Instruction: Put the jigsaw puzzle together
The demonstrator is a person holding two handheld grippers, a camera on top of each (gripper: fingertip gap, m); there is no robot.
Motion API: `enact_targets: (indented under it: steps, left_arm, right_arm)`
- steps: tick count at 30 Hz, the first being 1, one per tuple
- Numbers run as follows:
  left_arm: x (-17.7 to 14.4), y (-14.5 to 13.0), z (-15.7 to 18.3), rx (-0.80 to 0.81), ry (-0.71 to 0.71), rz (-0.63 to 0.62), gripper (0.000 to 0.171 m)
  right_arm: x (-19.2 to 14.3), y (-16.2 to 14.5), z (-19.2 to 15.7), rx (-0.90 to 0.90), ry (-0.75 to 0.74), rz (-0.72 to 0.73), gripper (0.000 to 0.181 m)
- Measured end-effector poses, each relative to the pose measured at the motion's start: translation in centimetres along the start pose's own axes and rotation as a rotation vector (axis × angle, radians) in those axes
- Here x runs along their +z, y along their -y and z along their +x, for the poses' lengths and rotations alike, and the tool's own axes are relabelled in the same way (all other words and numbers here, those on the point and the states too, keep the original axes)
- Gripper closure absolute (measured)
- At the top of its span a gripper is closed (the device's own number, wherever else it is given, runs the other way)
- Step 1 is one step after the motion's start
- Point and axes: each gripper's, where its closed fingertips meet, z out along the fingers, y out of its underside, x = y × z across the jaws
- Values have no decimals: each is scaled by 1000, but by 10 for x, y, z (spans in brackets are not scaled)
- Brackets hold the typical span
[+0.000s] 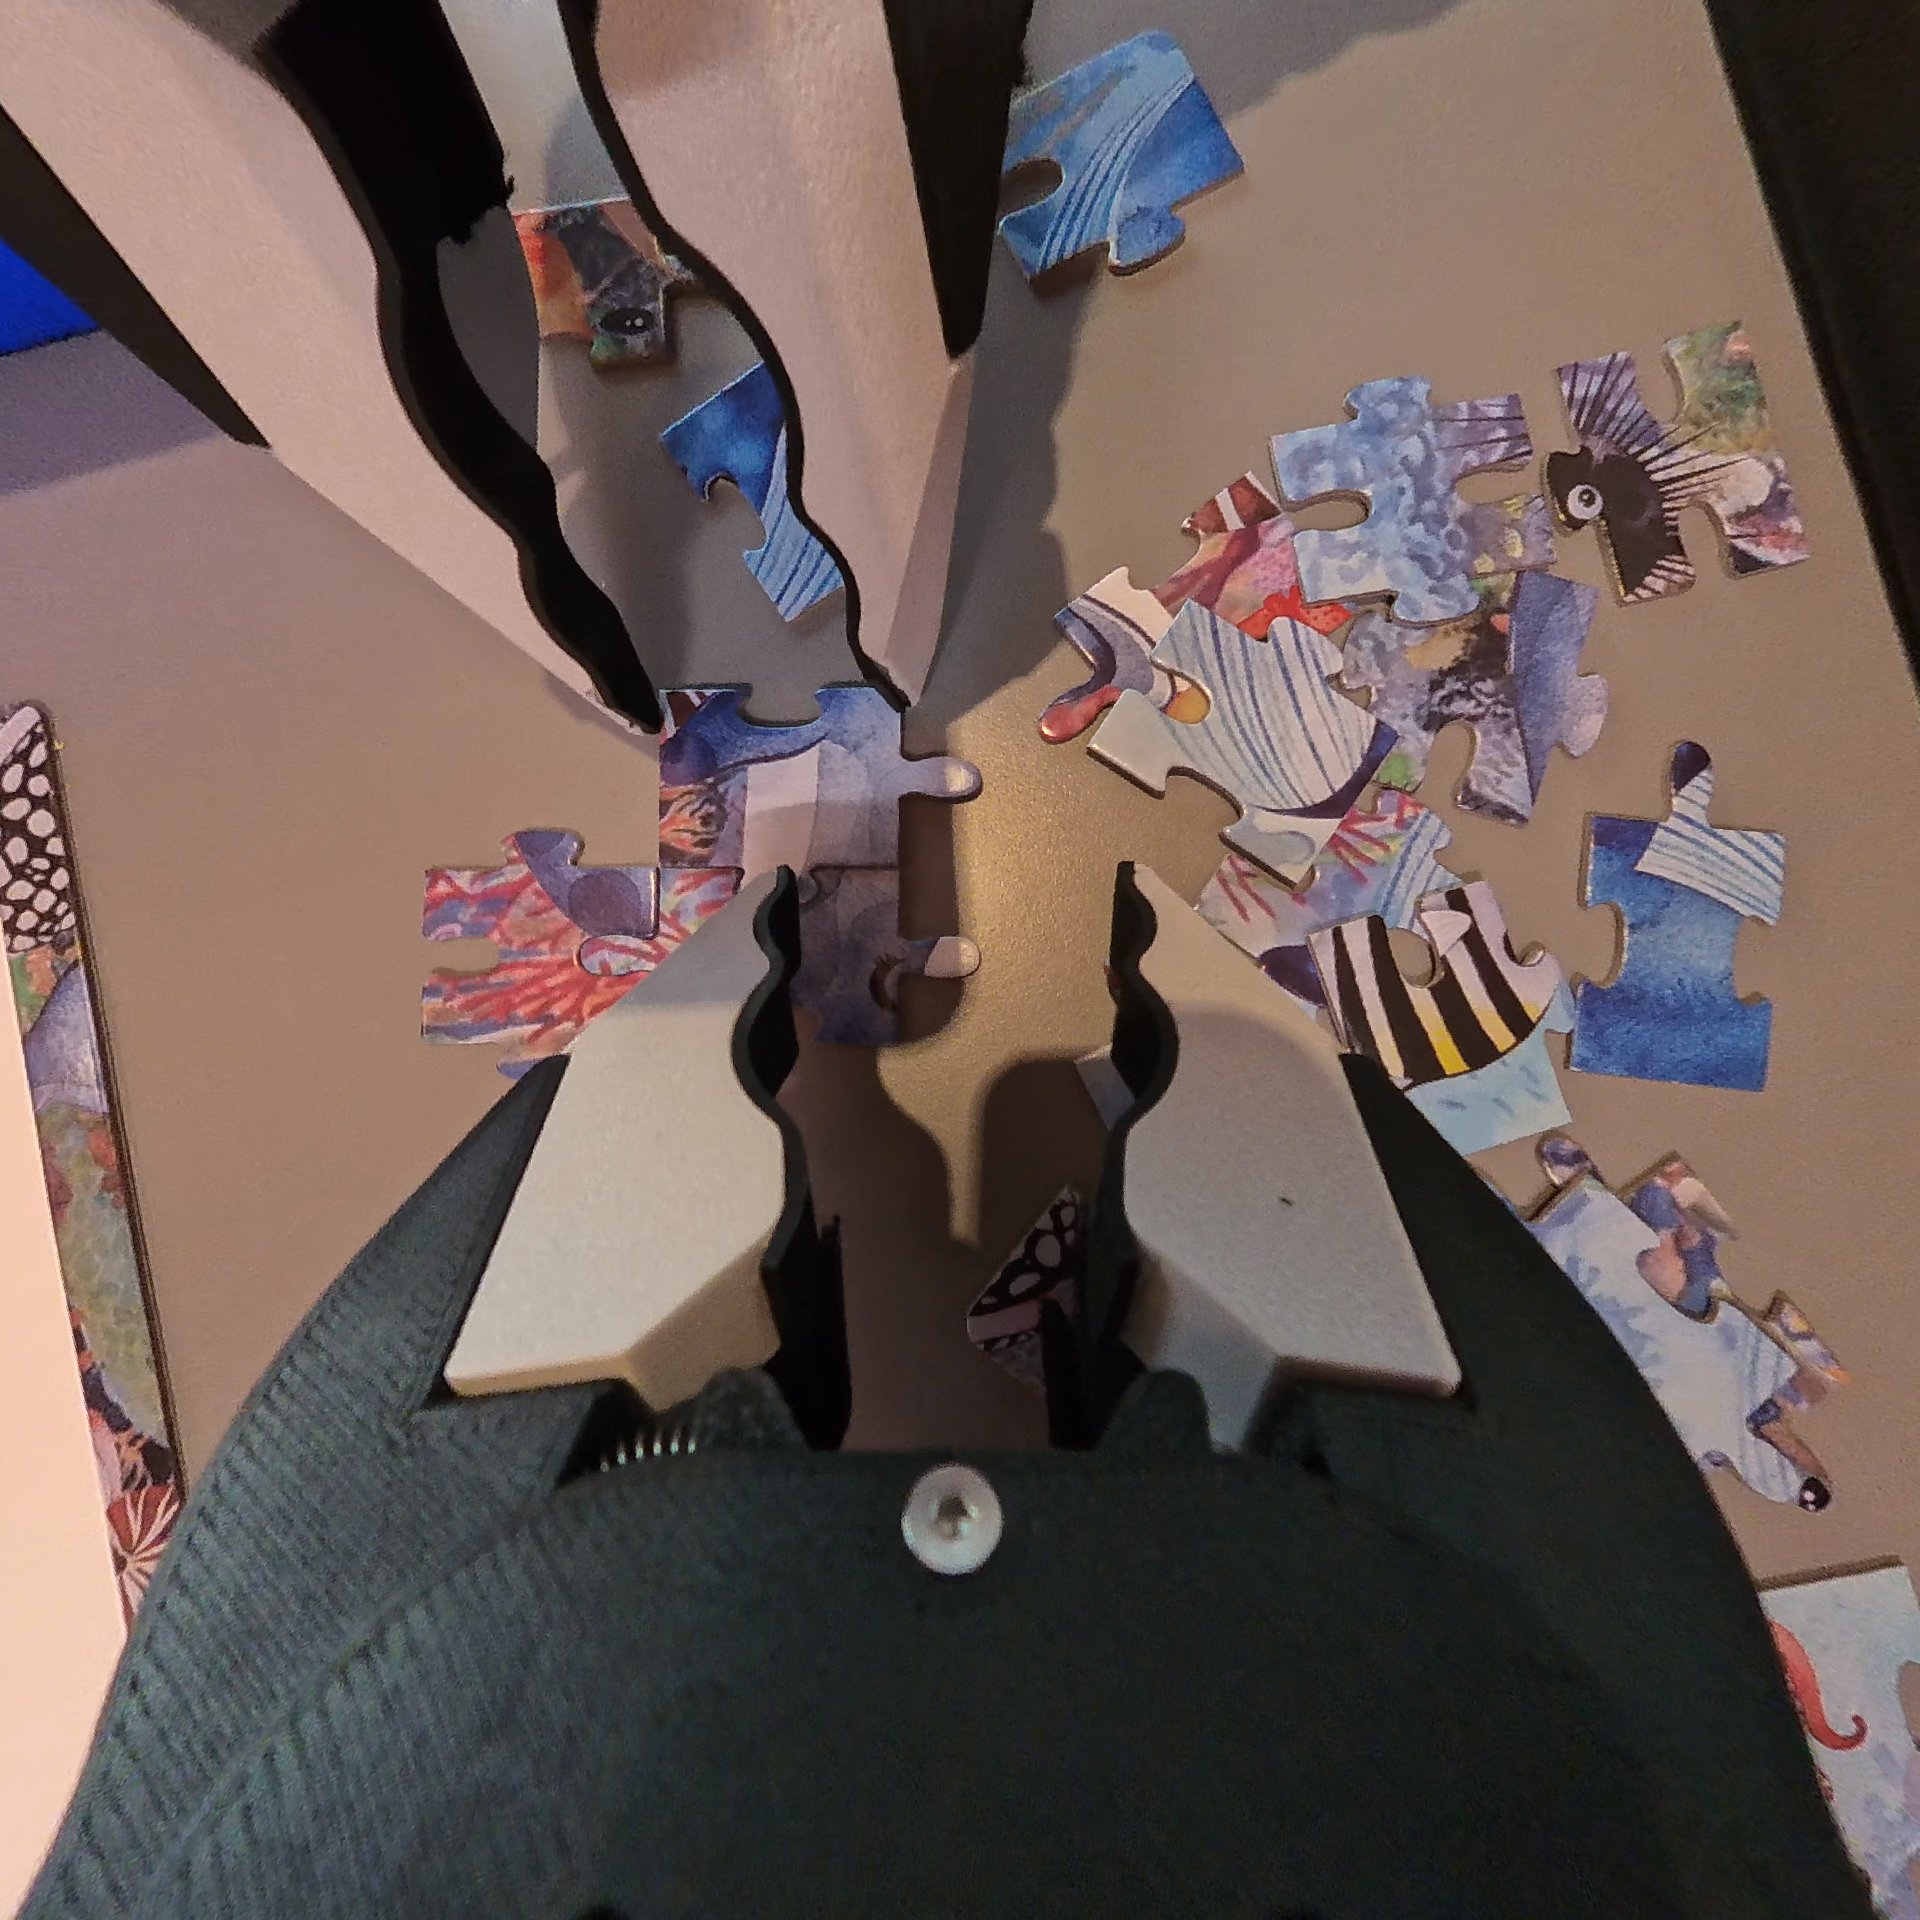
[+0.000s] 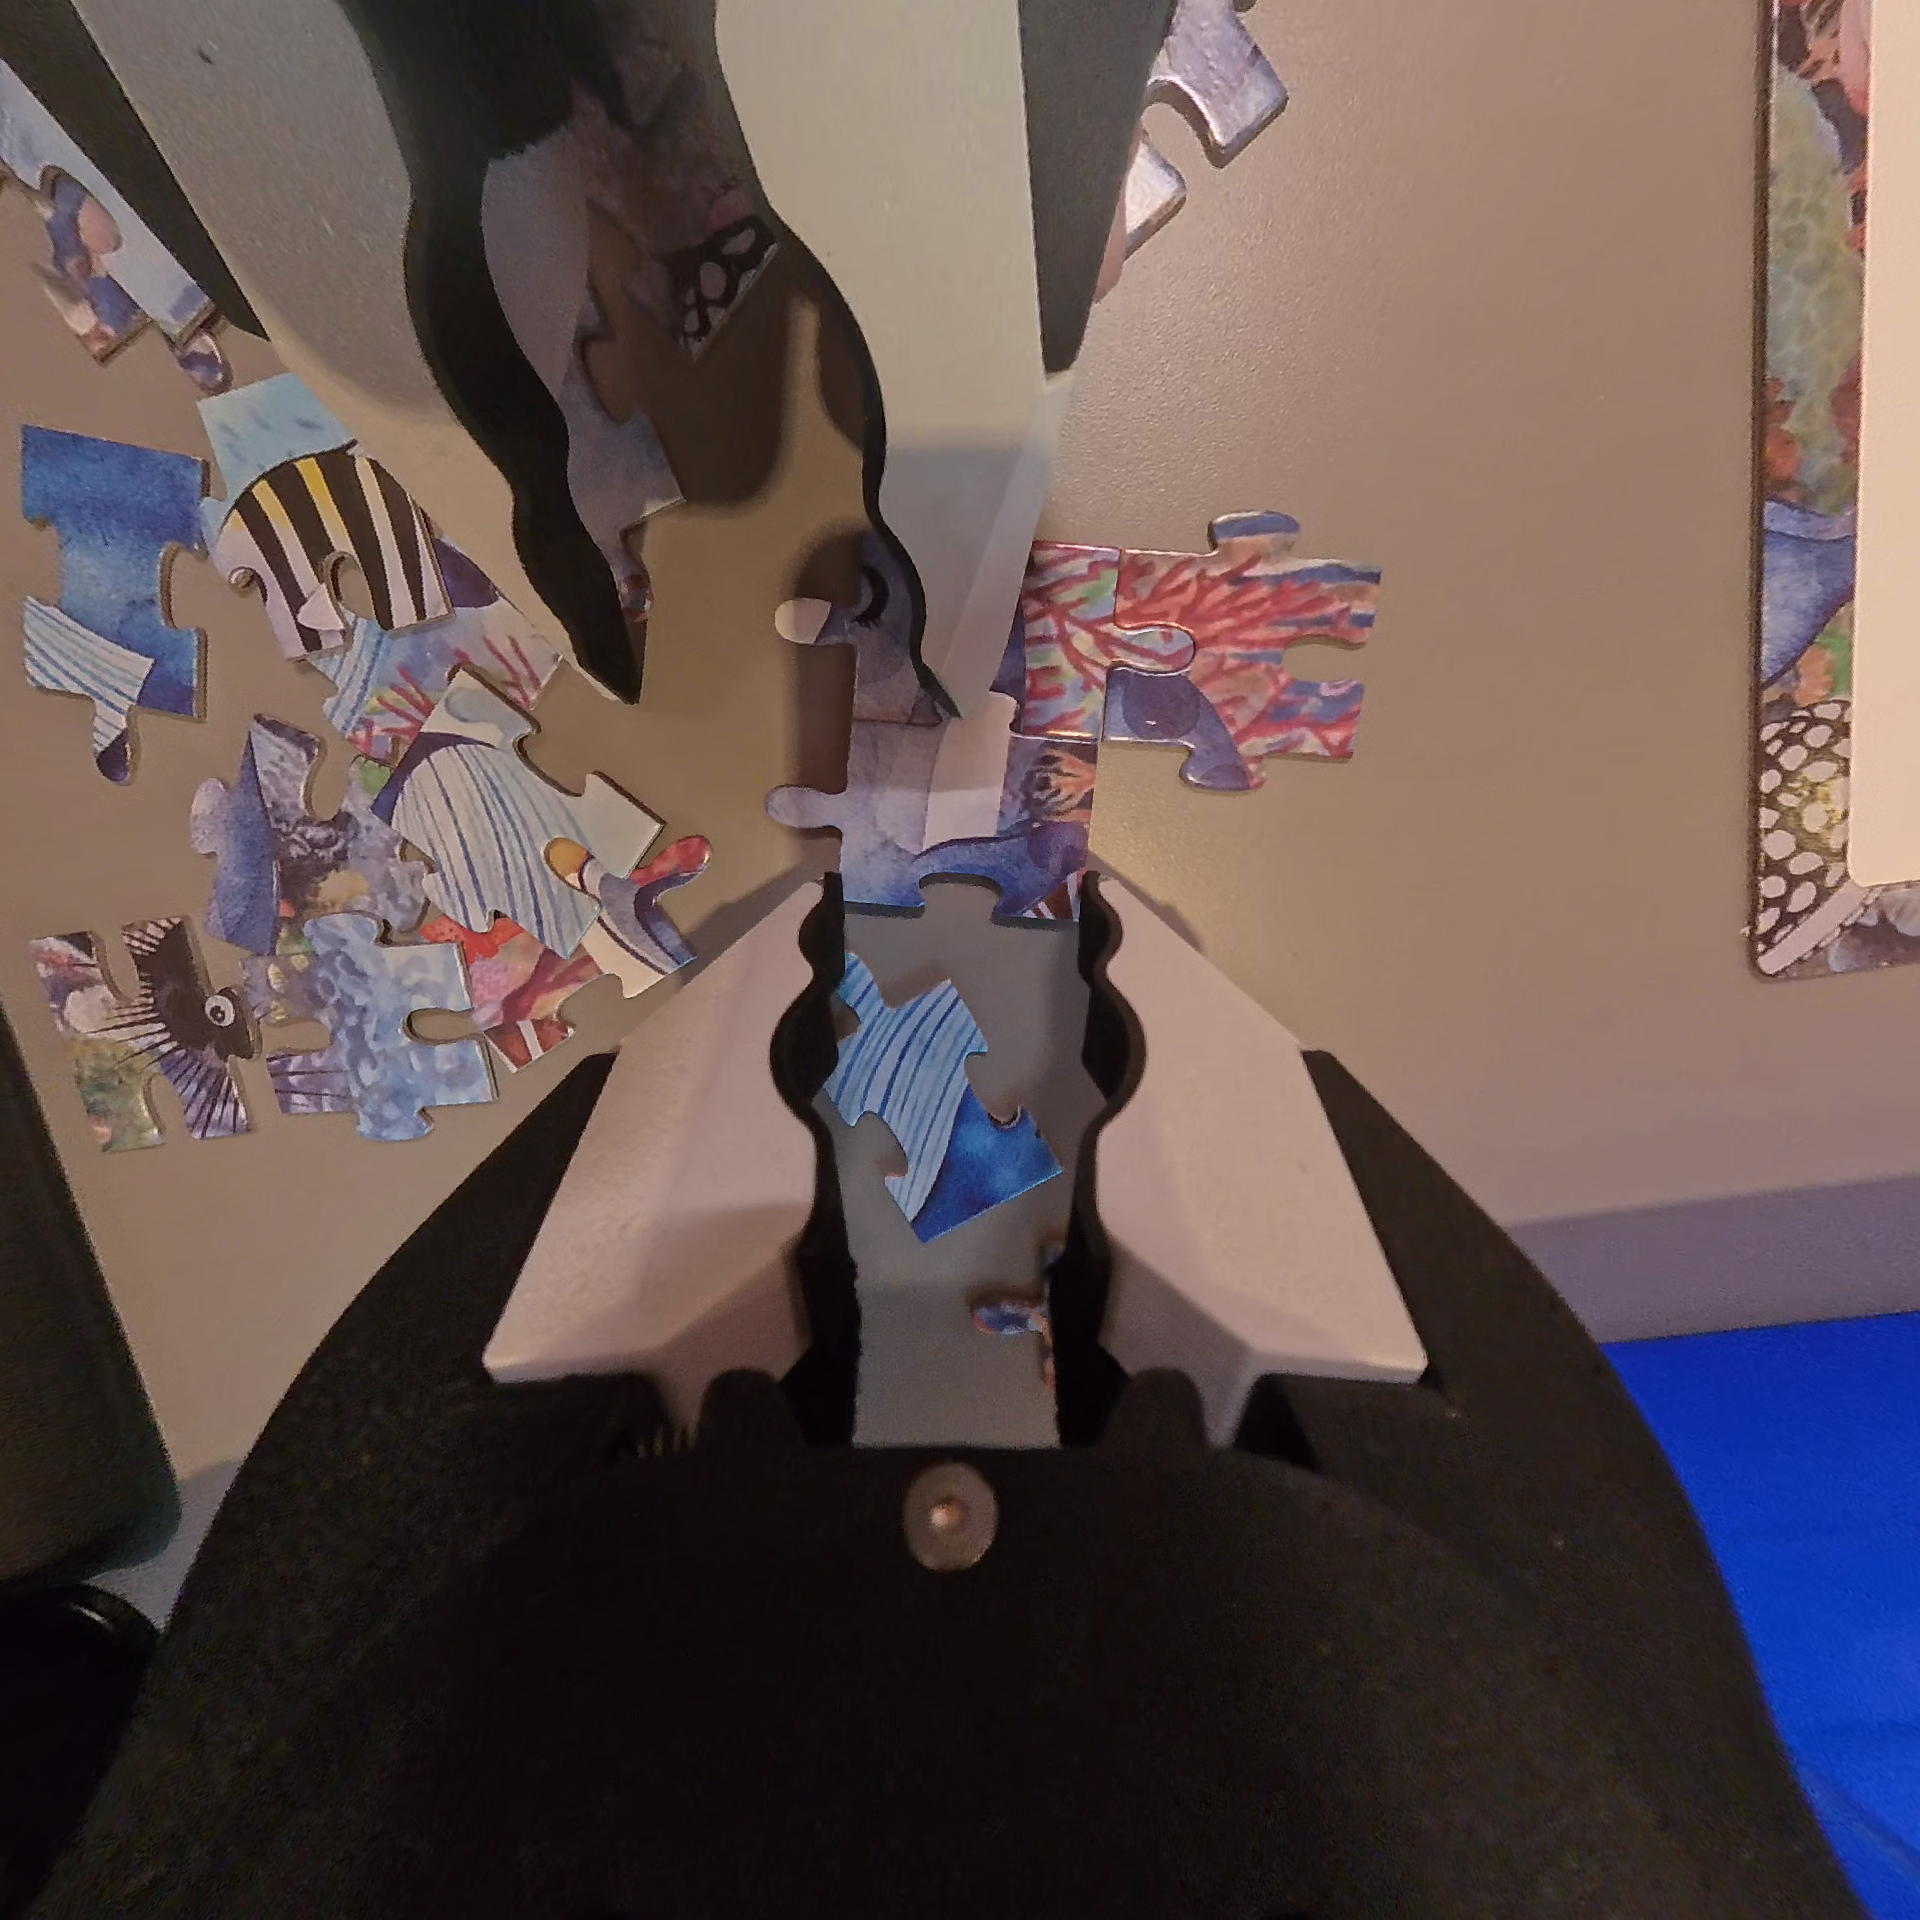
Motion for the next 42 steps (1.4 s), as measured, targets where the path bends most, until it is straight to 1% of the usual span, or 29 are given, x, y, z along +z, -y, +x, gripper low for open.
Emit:
enact_targets:
  steps: [12,14,17,18,21,23,25,26,29,31,32,34,36,40,42]
  left_arm:
    - [1,0,0,-12,0,-6,111]
    - [1,1,0,-8,0,1,112]
    - [-1,0,0,-3,-11,9,114]
    - [-1,0,0,-6,-10,13,115]
    - [-1,-1,0,-11,-6,10,114]
    - [0,-1,2,-6,-9,-6,111]
    - [0,-1,2,-5,-11,-10,110]
    - [0,-1,2,-3,-11,-10,110]
    - [0,-1,2,2,-8,-11,110]
    - [-1,-1,4,7,-20,-7,107]
    - [-2,0,5,1,-30,3,108]
    - [-8,0,0,-14,-17,24,108]
    - [-16,0,-4,-19,-6,42,109]
    - [-17,-13,-1,-6,-4,-17,108]
    - [-17,-17,-1,-8,-3,-25,107]
  right_arm:
    - [-2,2,0,19,6,-2,139]
    - [-3,1,4,30,-15,-5,152]
    - [0,-1,3,34,-3,-8,155]
    - [0,-2,3,35,-2,-7,160]
    - [-2,0,4,35,-7,4,160]
    - [-7,5,4,33,-20,23,165]
    - [-9,17,3,16,-34,67,178]
    - [-9,21,2,10,-39,80,181]
    - [-6,28,3,-1,-56,98,181]
    - [3,23,2,5,-42,69,181]
    - [6,22,2,7,-40,64,181]
    - [8,21,-2,17,-9,79,181]
    - [8,22,-2,20,-10,91,181]
    - [8,22,-1,22,-9,89,181]
    - [7,21,0,20,-25,78,181]
